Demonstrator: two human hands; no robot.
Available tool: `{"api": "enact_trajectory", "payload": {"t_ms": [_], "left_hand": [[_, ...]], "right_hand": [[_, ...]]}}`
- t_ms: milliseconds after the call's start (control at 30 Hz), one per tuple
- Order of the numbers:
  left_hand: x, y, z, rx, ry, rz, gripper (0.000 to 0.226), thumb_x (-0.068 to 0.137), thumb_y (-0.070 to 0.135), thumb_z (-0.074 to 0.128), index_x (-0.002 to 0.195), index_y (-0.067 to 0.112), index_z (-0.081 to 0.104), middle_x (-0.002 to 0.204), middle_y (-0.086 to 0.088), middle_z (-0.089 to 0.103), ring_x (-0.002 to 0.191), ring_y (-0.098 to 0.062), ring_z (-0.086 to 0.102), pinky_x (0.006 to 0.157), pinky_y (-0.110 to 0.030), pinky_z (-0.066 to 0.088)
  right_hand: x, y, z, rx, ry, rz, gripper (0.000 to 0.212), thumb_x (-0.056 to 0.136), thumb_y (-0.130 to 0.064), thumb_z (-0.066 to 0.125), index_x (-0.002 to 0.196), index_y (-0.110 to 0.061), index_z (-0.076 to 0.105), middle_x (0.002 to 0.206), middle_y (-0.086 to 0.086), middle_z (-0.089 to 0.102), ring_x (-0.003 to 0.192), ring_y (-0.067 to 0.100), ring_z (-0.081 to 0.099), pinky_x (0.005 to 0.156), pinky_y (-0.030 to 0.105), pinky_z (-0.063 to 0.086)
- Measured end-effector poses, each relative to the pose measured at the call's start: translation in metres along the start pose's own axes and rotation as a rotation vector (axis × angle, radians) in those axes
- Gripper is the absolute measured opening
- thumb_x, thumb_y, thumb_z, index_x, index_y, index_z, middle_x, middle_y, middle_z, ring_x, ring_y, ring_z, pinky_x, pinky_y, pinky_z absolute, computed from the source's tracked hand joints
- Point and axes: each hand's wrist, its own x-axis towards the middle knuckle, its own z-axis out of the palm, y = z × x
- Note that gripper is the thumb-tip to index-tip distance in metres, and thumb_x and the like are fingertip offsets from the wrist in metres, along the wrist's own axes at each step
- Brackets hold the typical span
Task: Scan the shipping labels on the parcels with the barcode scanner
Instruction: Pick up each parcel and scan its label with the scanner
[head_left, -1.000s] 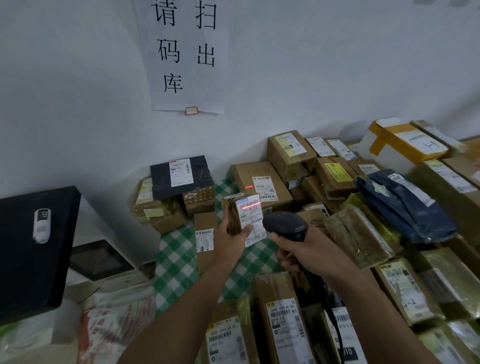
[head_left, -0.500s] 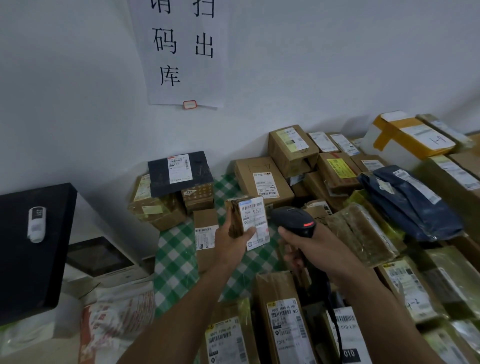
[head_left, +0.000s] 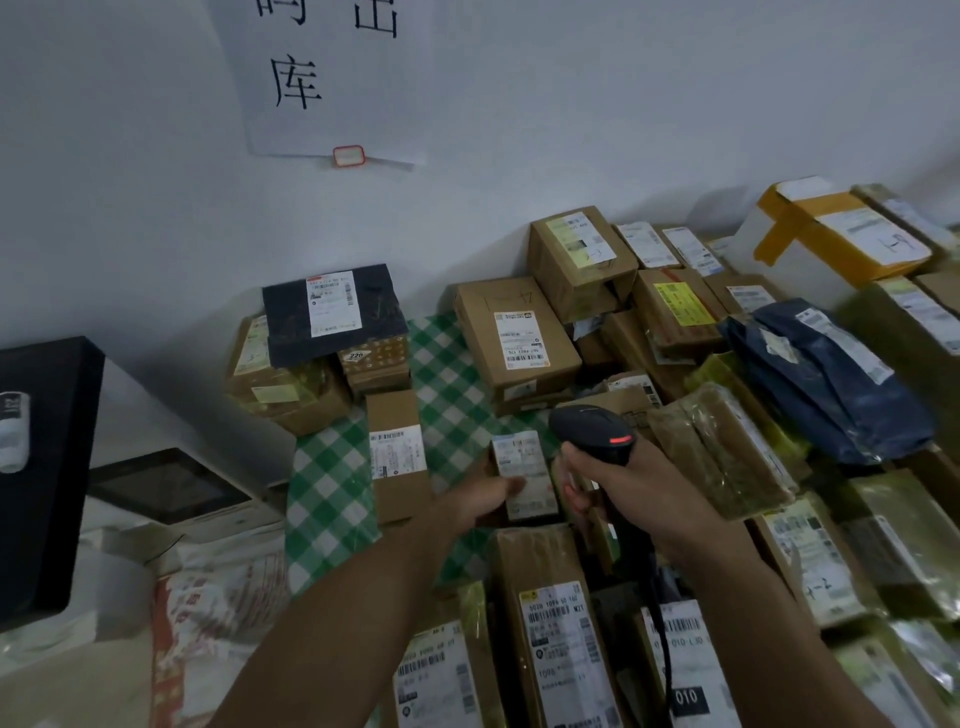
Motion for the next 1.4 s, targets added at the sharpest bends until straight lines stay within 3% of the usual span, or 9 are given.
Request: {"api": "enact_trajectory", "payload": {"t_ms": [133,267,433,533,733,867,1033,1267,1400], "left_hand": [[0.003,-0.003,0.002,-0.001,-0.014,-0.057,0.033,0.096,0.006,0.071,0.115,0.031,0.061,0.119,-0.001,0.072,0.111,-0.023,0.07,0.093,-0.042,0.061],[-0.007,0.0,-0.012,0.1,0.056,-0.001,0.025,0.099,0.023,0.069,0.124,0.025,0.066,0.121,0.0,0.071,0.104,-0.016,0.07,0.097,-0.04,0.059],[-0.02,-0.024,-0.053,0.346,0.676,0.367,0.028,0.096,0.027,0.069,0.123,0.026,0.066,0.123,0.006,0.063,0.112,-0.015,0.058,0.097,-0.033,0.047],[-0.011,-0.048,-0.084,0.384,0.857,0.362,0.031,0.093,0.019,0.07,0.123,0.025,0.069,0.131,-0.008,0.063,0.123,-0.032,0.054,0.104,-0.04,0.039],[-0.011,-0.06,-0.105,-0.06,0.697,0.061,0.095,0.08,0.025,0.089,0.156,0.013,0.034,0.148,-0.014,0.053,0.132,-0.032,0.054,0.109,-0.044,0.047],[-0.013,-0.065,-0.095,-0.195,0.528,0.062,0.095,0.076,0.018,0.092,0.152,0.015,0.036,0.132,-0.003,0.063,0.112,-0.021,0.063,0.093,-0.034,0.051],[-0.007,-0.068,-0.088,-0.157,0.44,0.087,0.112,0.068,0.019,0.096,0.157,0.027,0.027,0.137,0.0,0.063,0.115,-0.018,0.062,0.094,-0.035,0.052],[-0.019,-0.048,-0.079,-0.103,0.351,0.218,0.091,0.072,0.006,0.092,0.146,0.029,0.044,0.131,0.002,0.064,0.108,-0.011,0.061,0.082,-0.024,0.051],[-0.038,-0.034,-0.083,-0.074,0.339,0.3,0.097,0.072,0.019,0.095,0.152,0.034,0.042,0.124,0.007,0.059,0.106,-0.007,0.059,0.075,-0.02,0.052]], "right_hand": [[0.001,0.001,0.001,-0.003,0.005,-0.017,0.01,0.101,-0.031,0.068,0.102,-0.022,0.068,0.076,0.008,0.065,0.063,0.018,0.065,0.059,0.034,0.048],[0.003,-0.003,0.011,0.022,0.009,-0.008,0.014,0.1,-0.031,0.069,0.114,-0.03,0.068,0.073,-0.014,0.07,0.063,0.015,0.068,0.058,0.028,0.05],[0.0,-0.007,0.03,0.02,-0.035,0.005,0.026,0.099,-0.032,0.07,0.124,-0.038,0.064,0.11,-0.007,0.074,0.071,0.015,0.075,0.058,0.022,0.054],[-0.002,-0.007,0.039,0.042,-0.049,0.0,0.027,0.098,-0.031,0.071,0.125,-0.035,0.065,0.11,-0.002,0.075,0.072,0.018,0.074,0.057,0.02,0.053],[-0.005,-0.004,0.047,0.019,-0.074,0.015,0.032,0.098,-0.034,0.072,0.129,-0.039,0.063,0.116,-0.009,0.074,0.074,0.017,0.075,0.063,0.022,0.053],[-0.004,-0.005,0.05,0.003,-0.073,0.023,0.034,0.097,-0.035,0.073,0.129,-0.04,0.063,0.117,-0.01,0.074,0.075,0.016,0.076,0.063,0.022,0.053],[-0.003,-0.005,0.049,-0.034,-0.061,0.03,0.033,0.096,-0.036,0.073,0.127,-0.041,0.064,0.113,-0.011,0.075,0.075,0.015,0.076,0.064,0.023,0.053],[-0.005,-0.009,0.048,-0.044,-0.056,0.037,0.028,0.097,-0.033,0.072,0.124,-0.04,0.065,0.11,-0.009,0.075,0.072,0.015,0.075,0.062,0.022,0.053],[-0.008,-0.011,0.048,-0.025,-0.028,0.035,0.025,0.096,-0.033,0.074,0.12,-0.038,0.067,0.099,-0.009,0.078,0.069,0.016,0.073,0.06,0.023,0.053]]}}
